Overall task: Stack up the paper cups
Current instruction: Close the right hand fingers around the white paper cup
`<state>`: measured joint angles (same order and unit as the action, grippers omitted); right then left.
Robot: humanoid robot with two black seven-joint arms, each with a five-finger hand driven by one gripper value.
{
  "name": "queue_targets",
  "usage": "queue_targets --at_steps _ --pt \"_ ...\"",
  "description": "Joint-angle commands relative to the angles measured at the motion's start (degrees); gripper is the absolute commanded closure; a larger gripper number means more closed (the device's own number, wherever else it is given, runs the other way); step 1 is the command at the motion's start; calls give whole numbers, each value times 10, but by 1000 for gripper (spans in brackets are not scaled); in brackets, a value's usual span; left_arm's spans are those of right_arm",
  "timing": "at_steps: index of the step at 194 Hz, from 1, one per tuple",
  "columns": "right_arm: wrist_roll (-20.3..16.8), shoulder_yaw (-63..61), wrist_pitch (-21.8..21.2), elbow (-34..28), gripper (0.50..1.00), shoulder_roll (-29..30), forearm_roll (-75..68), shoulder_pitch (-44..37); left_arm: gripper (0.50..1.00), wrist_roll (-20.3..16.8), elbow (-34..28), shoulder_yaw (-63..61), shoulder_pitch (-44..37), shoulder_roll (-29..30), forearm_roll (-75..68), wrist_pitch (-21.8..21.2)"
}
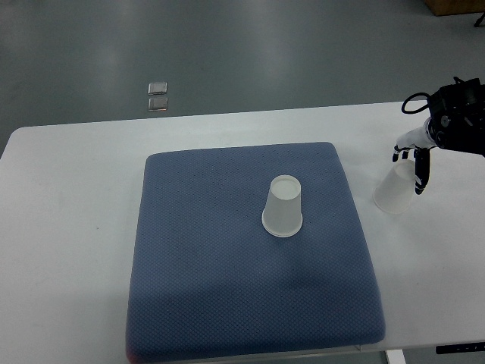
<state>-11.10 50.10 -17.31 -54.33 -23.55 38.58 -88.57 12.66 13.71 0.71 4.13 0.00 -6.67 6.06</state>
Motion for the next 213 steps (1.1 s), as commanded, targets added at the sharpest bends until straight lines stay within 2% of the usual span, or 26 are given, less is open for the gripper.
queue_targets --at_steps 1,58,84,128,162,213 --pt "0 0 3 0 628 0 0 1 500 0 0 0 0 0 0 0" --pt "-1 0 7 0 632 0 -1 2 500 0 0 0 0 0 0 0" --pt "-1 0 14 0 660 3 -1 8 500 0 0 0 0 0 0 0" --pt "-1 -1 18 0 671 8 -2 9 500 0 0 0 -1 0 0 0" --pt "-1 0 18 0 767 8 -2 9 500 0 0 0 0 0 0 0" --pt "-1 -1 13 -2 797 9 -2 1 500 0 -1 0 -1 0 0 0"
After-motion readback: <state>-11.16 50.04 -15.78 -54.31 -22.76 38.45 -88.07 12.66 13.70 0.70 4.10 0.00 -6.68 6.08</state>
